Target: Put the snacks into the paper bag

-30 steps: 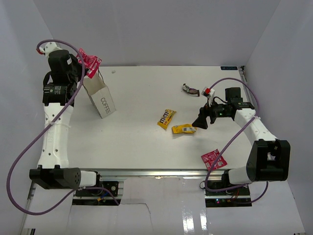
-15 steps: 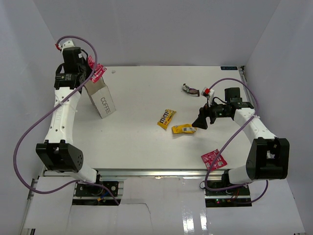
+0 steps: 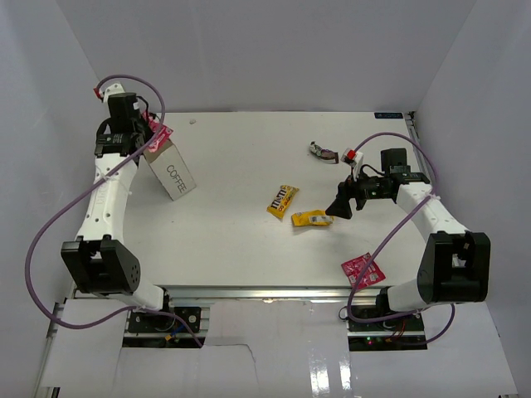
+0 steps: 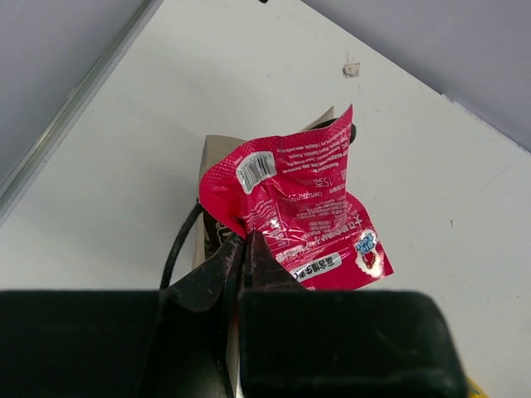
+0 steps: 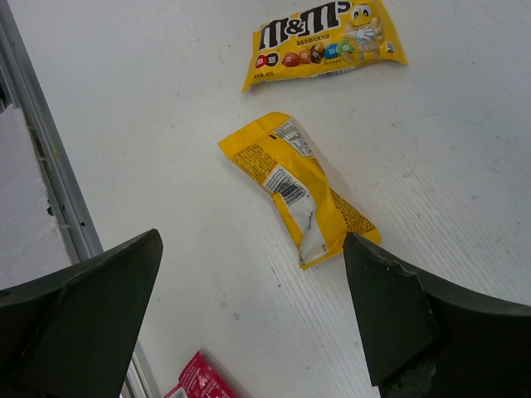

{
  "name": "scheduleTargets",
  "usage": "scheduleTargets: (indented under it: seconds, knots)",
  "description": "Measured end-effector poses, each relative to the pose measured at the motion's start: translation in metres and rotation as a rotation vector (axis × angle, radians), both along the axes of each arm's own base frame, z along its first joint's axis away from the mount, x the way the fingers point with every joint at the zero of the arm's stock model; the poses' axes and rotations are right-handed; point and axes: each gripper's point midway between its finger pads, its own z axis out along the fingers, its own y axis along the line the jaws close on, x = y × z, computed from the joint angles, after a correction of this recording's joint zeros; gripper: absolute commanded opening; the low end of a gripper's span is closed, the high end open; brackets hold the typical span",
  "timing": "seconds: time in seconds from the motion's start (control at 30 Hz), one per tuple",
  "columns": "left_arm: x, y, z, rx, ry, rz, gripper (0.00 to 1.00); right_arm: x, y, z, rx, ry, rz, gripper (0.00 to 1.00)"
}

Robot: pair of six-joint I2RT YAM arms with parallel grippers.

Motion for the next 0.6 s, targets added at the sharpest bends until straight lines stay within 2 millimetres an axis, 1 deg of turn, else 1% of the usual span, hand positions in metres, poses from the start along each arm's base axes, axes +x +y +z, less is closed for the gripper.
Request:
scheduleTargets:
  seconds: [0.03, 0.1, 0.17, 0.33, 0.4, 0.5, 0.6]
  knots:
    - [-0.001, 0.002, 0.001, 0.001, -0.012, 0.003, 0.0, 0.0, 0.0, -0.001, 0.0, 0.002, 0.0, 0.95]
    - [-0.005, 0.003, 0.011, 0.0, -0.045, -0.002, 0.0, 0.0, 0.0, -0.002, 0.0, 0.005, 0.0, 0.95]
    - [-0.007, -0.001, 0.03, -0.008, -0.103, -0.022, 0.0, 0.0, 0.0, -0.002, -0.001, 0.007, 0.001, 0.95]
    - [-0.013, -0.011, 0.09, -0.021, -0.274, -0.07, 0.0, 0.0, 0.0, -0.002, -0.001, 0.006, 0.001, 0.95]
    - [-0.017, -0.01, 0.106, -0.009, -0.318, -0.073, 0.0, 0.0, 0.0, -0.002, -0.001, 0.006, 0.001, 0.95]
    - [-0.019, -0.006, 0.114, 0.023, -0.337, -0.064, 0.0, 0.0, 0.0, -0.002, -0.001, 0.005, 0.002, 0.95]
    - [-0.019, 0.003, 0.111, 0.069, -0.32, -0.035, 0.0, 0.0, 0.0, -0.002, -0.001, 0.005, 0.002, 0.95]
